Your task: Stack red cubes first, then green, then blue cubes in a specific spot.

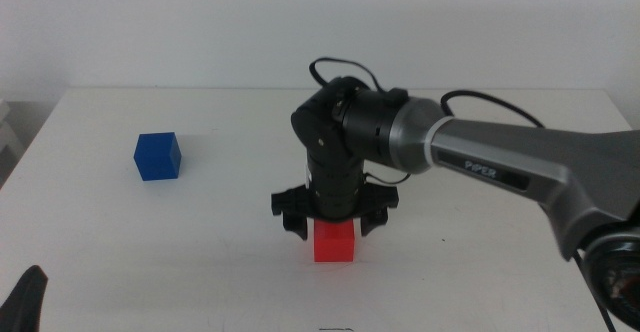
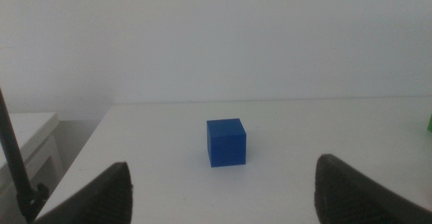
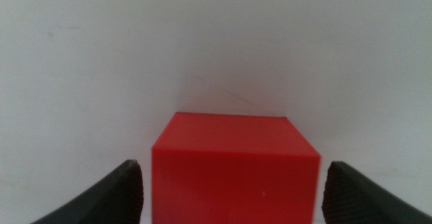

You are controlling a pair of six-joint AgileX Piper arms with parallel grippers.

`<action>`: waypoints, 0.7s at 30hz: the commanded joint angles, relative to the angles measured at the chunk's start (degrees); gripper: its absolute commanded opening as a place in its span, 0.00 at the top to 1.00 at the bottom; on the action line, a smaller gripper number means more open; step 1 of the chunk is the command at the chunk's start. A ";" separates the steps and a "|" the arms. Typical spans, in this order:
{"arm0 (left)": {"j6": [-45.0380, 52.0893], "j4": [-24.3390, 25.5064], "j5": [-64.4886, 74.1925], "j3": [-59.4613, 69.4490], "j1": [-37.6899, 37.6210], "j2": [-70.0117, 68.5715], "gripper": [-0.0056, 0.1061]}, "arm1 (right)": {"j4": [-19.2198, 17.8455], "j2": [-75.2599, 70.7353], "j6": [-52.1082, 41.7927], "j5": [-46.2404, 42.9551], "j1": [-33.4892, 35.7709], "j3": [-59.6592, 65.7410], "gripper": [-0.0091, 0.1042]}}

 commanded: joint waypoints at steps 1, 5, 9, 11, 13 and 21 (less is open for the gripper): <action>-0.20 -0.43 -4.65 -0.14 -0.09 -1.15 0.14 | -2.58 -6.89 0.04 0.43 0.46 -2.69 0.15; -0.20 -0.43 -4.65 -0.14 -0.09 -1.15 0.14 | -8.03 -12.31 -0.99 3.09 0.79 -5.82 0.14; -0.20 -0.43 -4.65 -0.14 -0.09 -1.15 0.14 | -10.17 -14.59 -4.75 4.51 -1.66 -9.42 0.13; -0.20 -0.43 -4.65 -0.14 -0.09 -1.15 0.14 | -10.12 -14.65 -8.54 4.51 -3.64 -10.81 0.13; -0.20 -0.43 -4.65 -0.14 -0.09 -1.15 0.14 | -10.12 -14.52 -11.96 3.95 -6.00 -11.85 0.13; -0.20 -0.43 -4.65 -0.14 -0.09 -1.15 0.14 | -8.99 -12.35 -20.57 -4.63 -15.06 -12.41 0.14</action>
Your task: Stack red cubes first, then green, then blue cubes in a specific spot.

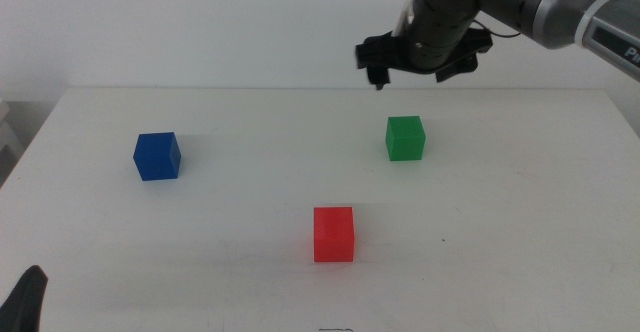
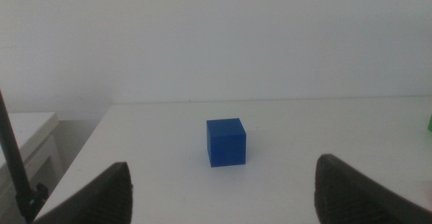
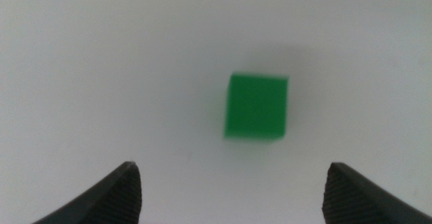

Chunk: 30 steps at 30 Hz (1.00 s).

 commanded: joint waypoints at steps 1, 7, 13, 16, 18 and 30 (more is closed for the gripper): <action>-0.20 -0.43 -4.65 -0.14 -0.09 -1.11 0.14 | -0.27 -1.52 -4.00 -5.77 -2.39 -2.23 0.14; -0.20 -0.43 -4.65 -0.14 -0.09 -1.11 0.14 | 0.62 3.32 -4.69 -6.90 -6.39 -3.81 0.14; -0.20 -0.43 -4.65 -0.14 -0.09 -1.11 0.14 | 2.26 7.23 -7.14 -9.04 -6.99 -4.22 0.14; -0.20 -0.43 -4.65 -0.14 -0.09 -1.11 0.14 | 2.31 8.73 -7.03 -9.98 -7.32 -4.22 0.14; -0.20 -0.43 -4.65 -0.14 -0.09 -1.11 0.14 | 2.26 9.40 -7.04 -10.35 -7.50 -4.22 0.14; -0.20 -0.43 -4.65 -0.14 -0.09 -1.11 0.14 | 2.24 13.28 -6.40 -15.04 -7.67 -4.22 0.14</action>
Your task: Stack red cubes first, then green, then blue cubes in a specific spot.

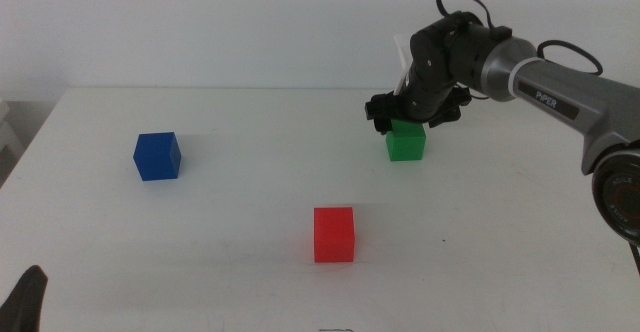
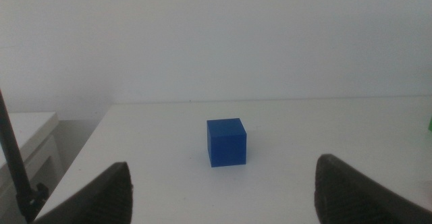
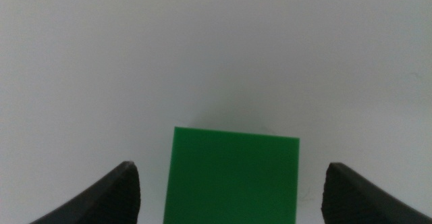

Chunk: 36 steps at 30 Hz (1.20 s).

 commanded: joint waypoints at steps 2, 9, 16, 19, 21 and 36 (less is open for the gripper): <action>-0.20 -0.43 -4.65 -0.14 -0.09 -1.11 0.14 | -1.48 -3.11 -0.09 -2.46 -0.56 -1.93 0.14; -0.20 -0.43 -4.65 -0.14 -0.09 -1.11 0.14 | -1.41 -1.46 0.23 -2.86 -1.04 -1.93 0.34; -0.20 -0.43 -4.65 -0.14 -0.09 -1.11 0.14 | -0.94 -1.52 0.35 -3.46 -1.04 -1.93 0.89; -0.20 -0.43 -4.65 -0.14 -0.09 -1.11 0.14 | 0.99 -3.44 3.27 -1.37 -0.69 -1.68 0.93; -0.20 -0.43 -4.65 -0.14 -0.09 -1.11 0.14 | -0.06 -5.37 5.09 -0.29 0.24 0.13 0.93; -0.20 -0.43 -4.65 -0.14 -0.09 -1.11 0.14 | -14.96 -28.30 26.98 0.27 14.57 22.58 0.93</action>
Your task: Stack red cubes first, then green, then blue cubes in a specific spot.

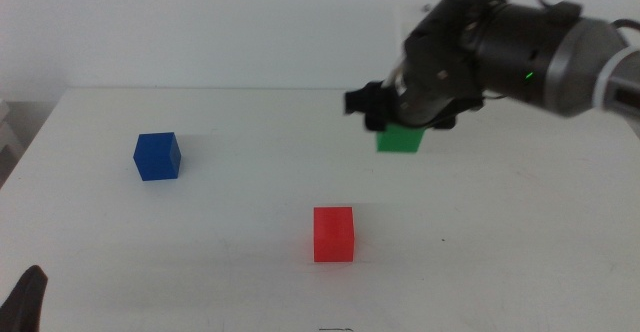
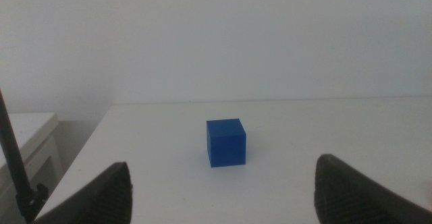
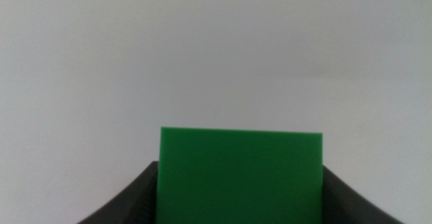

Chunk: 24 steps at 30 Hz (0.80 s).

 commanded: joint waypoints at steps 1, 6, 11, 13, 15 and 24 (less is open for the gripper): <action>-0.20 -0.43 -4.65 -0.14 -0.09 -1.11 0.14 | -2.88 -3.27 2.42 1.20 3.20 -1.09 0.93; -0.20 -0.43 -4.65 -0.14 -0.09 -1.11 0.14 | -2.88 -3.17 7.84 3.02 9.53 -1.09 0.93; -0.20 -0.43 -4.65 -0.14 -0.09 -1.11 0.14 | -2.44 -2.45 13.18 4.07 11.75 -1.09 0.93; -0.20 -0.43 -4.65 -0.14 -0.09 -1.11 0.14 | -2.17 -1.66 13.89 5.20 12.51 -1.12 0.93; -0.20 -0.43 -4.65 -0.14 -0.09 -1.11 0.14 | -1.79 -0.76 13.86 6.24 13.02 -1.12 0.93; -0.20 -0.43 -4.65 -0.14 -0.09 -1.11 0.14 | -1.18 0.57 13.66 6.06 14.30 -1.12 0.93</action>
